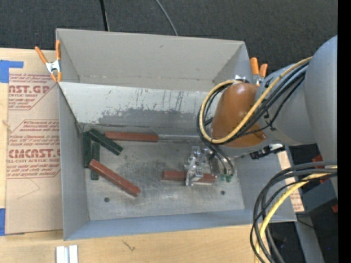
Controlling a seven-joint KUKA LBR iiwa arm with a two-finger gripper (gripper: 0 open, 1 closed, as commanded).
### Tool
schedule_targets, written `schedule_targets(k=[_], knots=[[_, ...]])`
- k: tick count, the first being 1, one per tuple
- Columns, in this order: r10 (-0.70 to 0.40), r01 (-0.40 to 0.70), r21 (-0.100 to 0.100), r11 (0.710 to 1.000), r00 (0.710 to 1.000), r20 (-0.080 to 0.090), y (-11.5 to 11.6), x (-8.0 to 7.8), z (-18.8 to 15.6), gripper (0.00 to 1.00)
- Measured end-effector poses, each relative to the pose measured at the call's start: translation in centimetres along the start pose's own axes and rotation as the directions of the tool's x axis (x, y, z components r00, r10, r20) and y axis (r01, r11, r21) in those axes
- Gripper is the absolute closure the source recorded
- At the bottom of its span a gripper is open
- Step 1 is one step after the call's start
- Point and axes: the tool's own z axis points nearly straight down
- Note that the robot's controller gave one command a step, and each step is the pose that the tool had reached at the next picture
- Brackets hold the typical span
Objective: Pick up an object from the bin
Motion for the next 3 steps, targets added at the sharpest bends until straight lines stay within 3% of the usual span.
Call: schedule_targets(k=[1,3], knots=[[0.000,0.000,0.001,1.000,1.000,-0.019,0.0,0.4,-1.4,1.00],[0.000,0.000,0.001,1.000,1.000,-0.014,0.0,0.2,-4.8,1.00]])
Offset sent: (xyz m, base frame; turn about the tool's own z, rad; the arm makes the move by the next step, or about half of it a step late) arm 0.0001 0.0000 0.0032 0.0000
